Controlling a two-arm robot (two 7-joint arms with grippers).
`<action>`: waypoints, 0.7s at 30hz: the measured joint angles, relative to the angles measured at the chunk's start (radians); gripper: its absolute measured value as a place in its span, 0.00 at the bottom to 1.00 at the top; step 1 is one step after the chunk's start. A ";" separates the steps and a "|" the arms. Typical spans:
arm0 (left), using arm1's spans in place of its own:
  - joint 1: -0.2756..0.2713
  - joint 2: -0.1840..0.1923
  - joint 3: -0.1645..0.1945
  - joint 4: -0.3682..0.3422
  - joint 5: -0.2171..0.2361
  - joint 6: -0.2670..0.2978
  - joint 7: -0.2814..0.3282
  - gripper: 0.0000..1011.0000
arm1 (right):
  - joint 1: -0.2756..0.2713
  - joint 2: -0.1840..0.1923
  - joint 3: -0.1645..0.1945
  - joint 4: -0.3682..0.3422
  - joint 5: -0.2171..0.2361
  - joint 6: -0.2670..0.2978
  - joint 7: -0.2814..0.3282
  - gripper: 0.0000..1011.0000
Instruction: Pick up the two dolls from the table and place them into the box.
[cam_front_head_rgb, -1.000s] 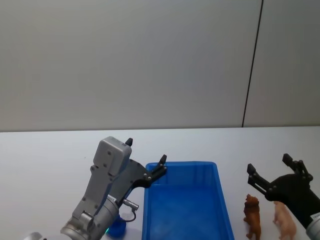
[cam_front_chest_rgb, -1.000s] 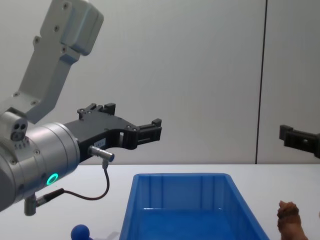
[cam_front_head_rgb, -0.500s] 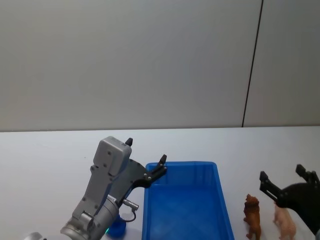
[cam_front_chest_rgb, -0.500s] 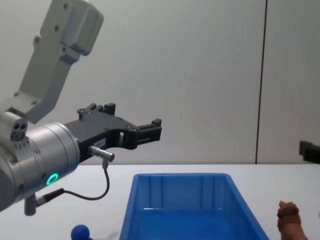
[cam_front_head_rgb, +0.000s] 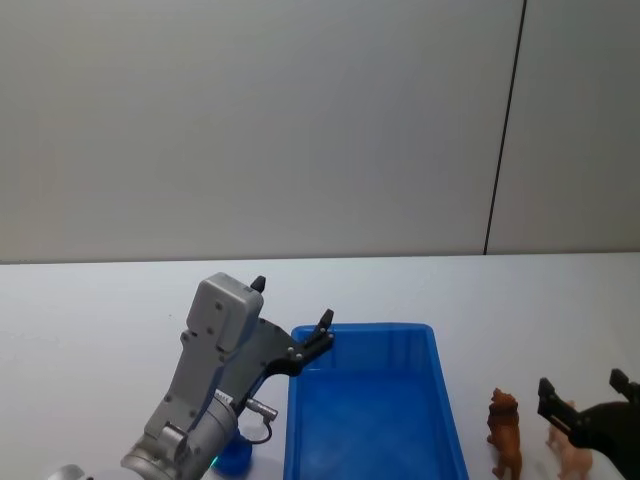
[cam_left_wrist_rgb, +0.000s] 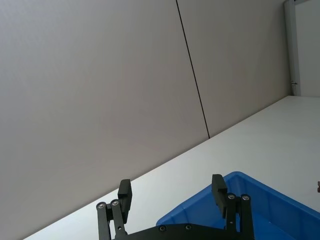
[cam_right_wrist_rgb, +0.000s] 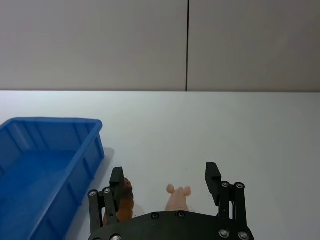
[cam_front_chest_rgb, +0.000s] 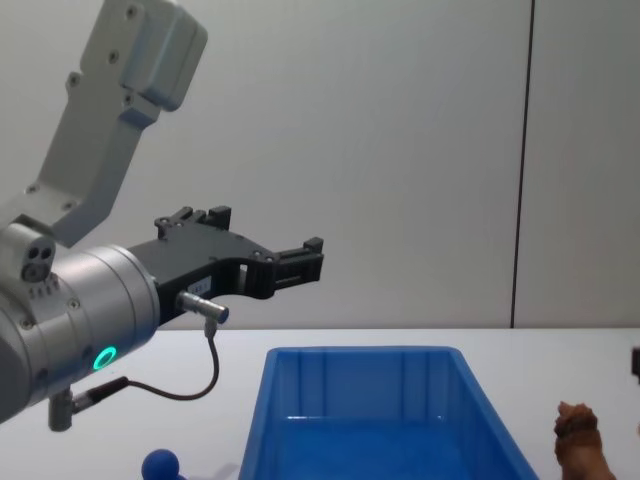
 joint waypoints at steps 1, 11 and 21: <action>0.000 0.000 0.000 0.000 0.000 0.000 0.000 1.00 | -0.001 0.000 0.000 0.003 0.001 0.001 -0.001 0.99; 0.000 0.000 0.000 0.000 0.000 0.000 0.000 1.00 | -0.011 -0.010 0.003 0.046 0.010 0.003 -0.013 0.99; 0.000 0.000 0.000 0.000 0.000 0.000 0.000 1.00 | -0.015 -0.020 0.003 0.088 0.013 -0.012 -0.012 0.99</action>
